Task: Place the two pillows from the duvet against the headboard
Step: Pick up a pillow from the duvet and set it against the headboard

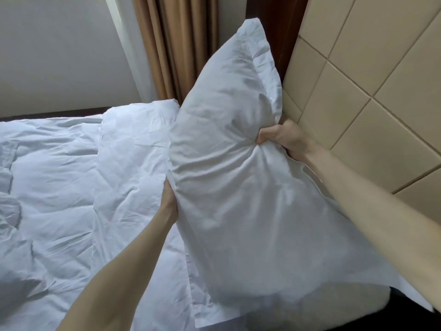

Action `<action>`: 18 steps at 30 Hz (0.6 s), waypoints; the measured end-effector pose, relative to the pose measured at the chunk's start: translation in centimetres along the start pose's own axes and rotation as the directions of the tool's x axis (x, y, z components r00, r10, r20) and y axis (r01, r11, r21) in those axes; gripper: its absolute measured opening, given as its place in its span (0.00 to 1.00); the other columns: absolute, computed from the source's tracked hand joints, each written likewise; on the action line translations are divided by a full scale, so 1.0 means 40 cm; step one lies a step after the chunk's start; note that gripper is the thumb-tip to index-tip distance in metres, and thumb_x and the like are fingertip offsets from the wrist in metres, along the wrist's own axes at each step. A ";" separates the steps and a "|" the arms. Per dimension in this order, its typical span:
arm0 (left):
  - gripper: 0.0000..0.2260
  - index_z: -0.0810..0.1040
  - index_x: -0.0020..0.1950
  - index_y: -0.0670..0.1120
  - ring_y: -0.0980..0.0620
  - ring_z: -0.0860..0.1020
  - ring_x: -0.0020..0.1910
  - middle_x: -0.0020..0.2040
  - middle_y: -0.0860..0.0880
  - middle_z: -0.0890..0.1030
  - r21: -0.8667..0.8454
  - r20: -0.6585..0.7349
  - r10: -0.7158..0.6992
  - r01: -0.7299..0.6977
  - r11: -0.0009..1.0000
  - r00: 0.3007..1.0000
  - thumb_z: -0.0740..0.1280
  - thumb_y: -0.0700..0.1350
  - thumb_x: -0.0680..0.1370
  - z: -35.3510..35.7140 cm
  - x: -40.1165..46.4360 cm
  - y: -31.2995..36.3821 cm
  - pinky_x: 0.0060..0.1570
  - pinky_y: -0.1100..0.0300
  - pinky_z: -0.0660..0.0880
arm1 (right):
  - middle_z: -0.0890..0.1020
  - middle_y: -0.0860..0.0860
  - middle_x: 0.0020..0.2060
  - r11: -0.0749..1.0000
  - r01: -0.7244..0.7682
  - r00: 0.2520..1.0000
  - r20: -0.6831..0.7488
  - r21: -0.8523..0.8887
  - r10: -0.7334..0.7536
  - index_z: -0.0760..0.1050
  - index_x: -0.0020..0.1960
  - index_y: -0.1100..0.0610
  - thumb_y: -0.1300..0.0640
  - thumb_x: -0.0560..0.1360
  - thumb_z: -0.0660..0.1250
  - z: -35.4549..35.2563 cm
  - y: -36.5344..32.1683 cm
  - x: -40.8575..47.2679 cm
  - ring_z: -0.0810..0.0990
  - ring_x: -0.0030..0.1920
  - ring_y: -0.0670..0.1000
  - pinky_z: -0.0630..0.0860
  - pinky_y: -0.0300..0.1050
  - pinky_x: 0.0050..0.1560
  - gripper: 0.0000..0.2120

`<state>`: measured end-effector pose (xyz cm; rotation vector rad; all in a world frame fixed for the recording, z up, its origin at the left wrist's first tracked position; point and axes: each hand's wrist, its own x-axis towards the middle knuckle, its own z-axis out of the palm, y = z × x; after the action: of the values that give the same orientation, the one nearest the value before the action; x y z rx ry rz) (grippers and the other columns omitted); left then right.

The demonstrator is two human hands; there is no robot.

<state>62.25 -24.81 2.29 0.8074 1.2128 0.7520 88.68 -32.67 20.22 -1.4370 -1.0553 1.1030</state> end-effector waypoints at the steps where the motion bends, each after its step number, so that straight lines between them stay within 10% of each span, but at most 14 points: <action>1: 0.25 0.80 0.59 0.54 0.45 0.80 0.58 0.56 0.48 0.84 0.005 0.019 0.006 -0.006 1.000 1.000 0.55 0.66 0.74 0.010 0.018 0.013 0.60 0.45 0.75 | 0.87 0.48 0.35 1.000 0.000 1.000 -0.019 -0.017 -0.001 0.83 0.36 0.57 0.74 0.61 0.66 -0.007 -0.011 0.018 0.86 0.37 0.48 0.80 0.38 0.35 0.15; 10: 0.32 0.54 0.78 0.51 0.46 0.57 0.77 0.79 0.47 0.55 0.229 0.045 0.048 -0.057 0.972 0.998 0.47 0.65 0.78 0.205 0.166 0.159 0.74 0.50 0.57 | 0.83 0.51 0.41 0.982 0.007 0.982 -0.183 -0.188 -0.042 0.78 0.51 0.60 0.74 0.65 0.66 -0.150 -0.109 0.204 0.84 0.37 0.46 0.79 0.36 0.32 0.17; 14: 0.30 0.57 0.77 0.49 0.51 0.63 0.72 0.77 0.49 0.60 0.237 0.110 0.137 -0.159 0.958 0.984 0.52 0.62 0.79 0.337 0.239 0.220 0.67 0.57 0.63 | 0.82 0.51 0.41 0.974 0.006 0.969 -0.241 -0.226 -0.062 0.77 0.54 0.62 0.74 0.66 0.66 -0.260 -0.143 0.290 0.82 0.37 0.45 0.77 0.34 0.30 0.18; 18: 0.36 0.55 0.78 0.46 0.45 0.65 0.72 0.75 0.47 0.63 0.236 0.078 0.098 -0.113 0.965 0.992 0.56 0.65 0.76 0.471 0.342 0.247 0.70 0.52 0.64 | 0.82 0.58 0.53 0.963 -0.009 0.957 -0.283 -0.269 -0.070 0.76 0.58 0.66 0.72 0.67 0.65 -0.390 -0.154 0.389 0.81 0.52 0.56 0.79 0.45 0.49 0.19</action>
<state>82.63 -10.56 6.90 1.0960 1.2236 0.6665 106.70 -19.81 26.01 -1.7309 -1.0369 0.7156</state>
